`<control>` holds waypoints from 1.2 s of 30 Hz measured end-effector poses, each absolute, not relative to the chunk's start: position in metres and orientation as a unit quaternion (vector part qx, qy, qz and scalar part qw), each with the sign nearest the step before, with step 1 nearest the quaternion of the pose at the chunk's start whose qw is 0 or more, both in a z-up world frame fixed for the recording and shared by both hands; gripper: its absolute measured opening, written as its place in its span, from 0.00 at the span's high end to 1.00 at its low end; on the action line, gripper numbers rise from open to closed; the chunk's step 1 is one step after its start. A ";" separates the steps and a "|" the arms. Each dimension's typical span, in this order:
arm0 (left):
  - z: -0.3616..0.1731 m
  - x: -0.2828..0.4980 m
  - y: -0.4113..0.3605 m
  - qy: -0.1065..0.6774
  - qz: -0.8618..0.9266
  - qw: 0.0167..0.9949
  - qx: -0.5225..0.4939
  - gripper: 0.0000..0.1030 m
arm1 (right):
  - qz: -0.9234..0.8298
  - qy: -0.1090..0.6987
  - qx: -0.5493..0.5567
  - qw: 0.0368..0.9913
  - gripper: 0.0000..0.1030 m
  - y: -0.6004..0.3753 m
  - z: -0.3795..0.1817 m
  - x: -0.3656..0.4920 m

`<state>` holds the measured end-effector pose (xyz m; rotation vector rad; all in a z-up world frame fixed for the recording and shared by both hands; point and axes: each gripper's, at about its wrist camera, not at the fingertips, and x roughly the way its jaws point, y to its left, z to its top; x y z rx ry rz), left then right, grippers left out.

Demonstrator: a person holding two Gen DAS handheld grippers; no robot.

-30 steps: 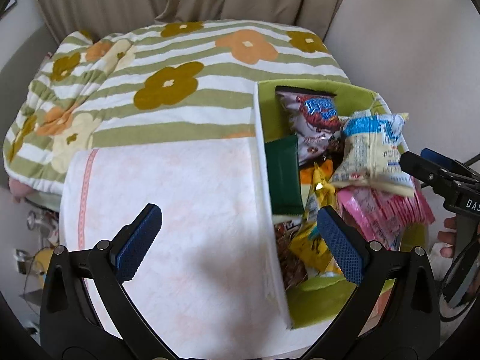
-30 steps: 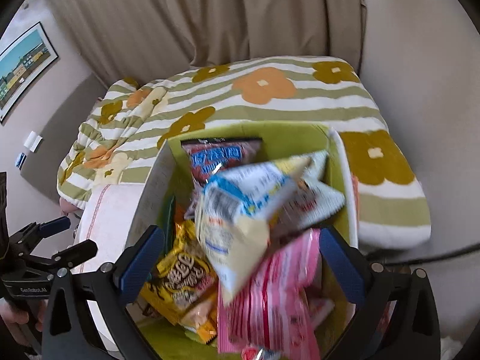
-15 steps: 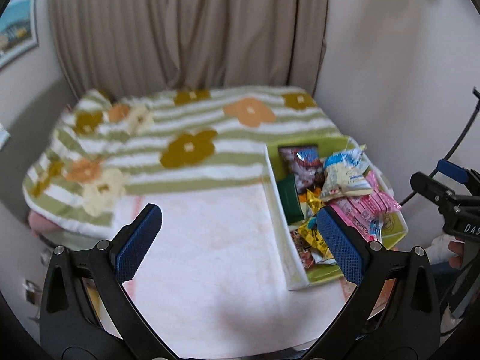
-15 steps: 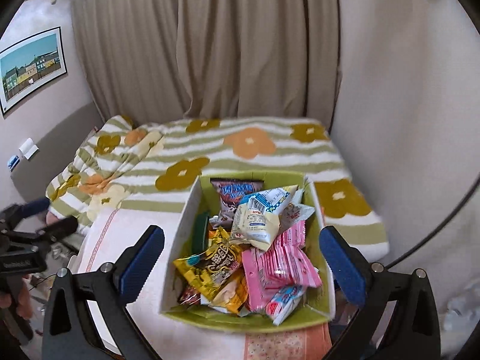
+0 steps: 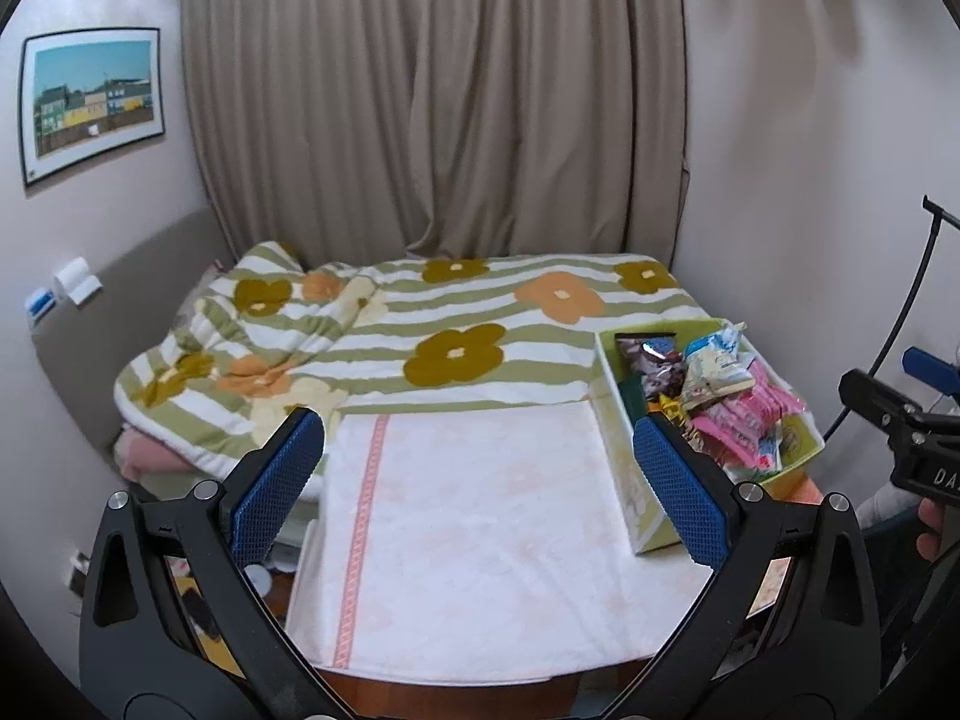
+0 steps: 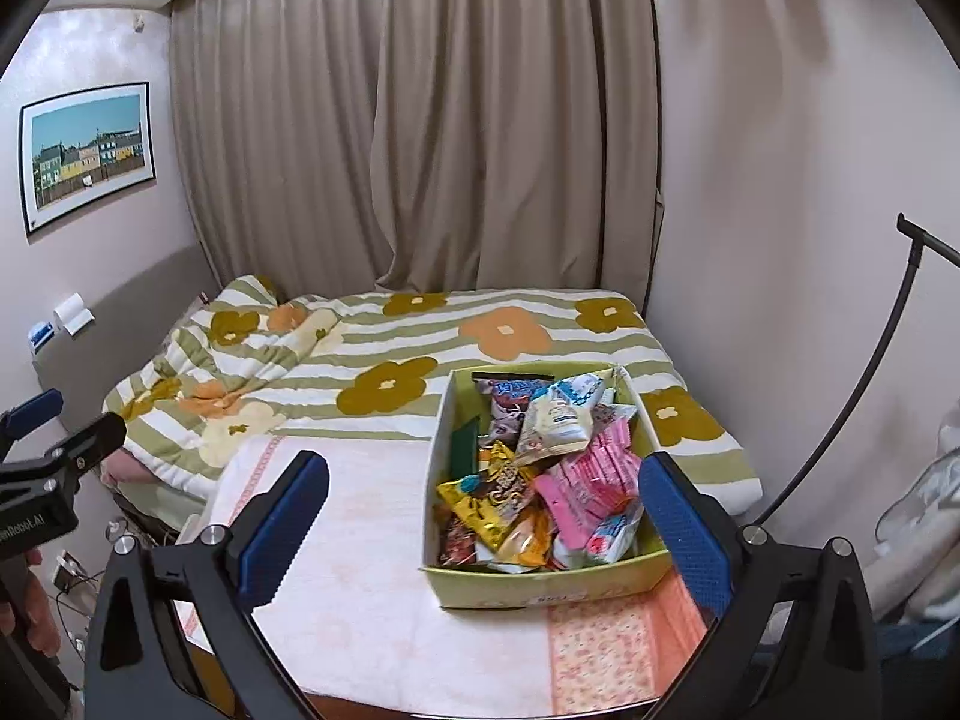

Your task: Organize snacks

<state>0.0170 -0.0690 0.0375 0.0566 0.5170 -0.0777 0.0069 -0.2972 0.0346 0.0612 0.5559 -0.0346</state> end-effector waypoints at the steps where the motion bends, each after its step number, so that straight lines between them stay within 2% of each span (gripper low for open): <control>1: 0.037 0.013 -0.068 0.254 -0.038 0.966 0.029 0.00 | -0.018 0.271 0.029 0.962 0.00 -0.294 0.035 0.005; 36: 0.037 0.024 -0.054 0.242 -0.057 0.969 0.010 0.00 | -0.027 0.256 0.023 0.966 0.00 -0.278 0.038 0.009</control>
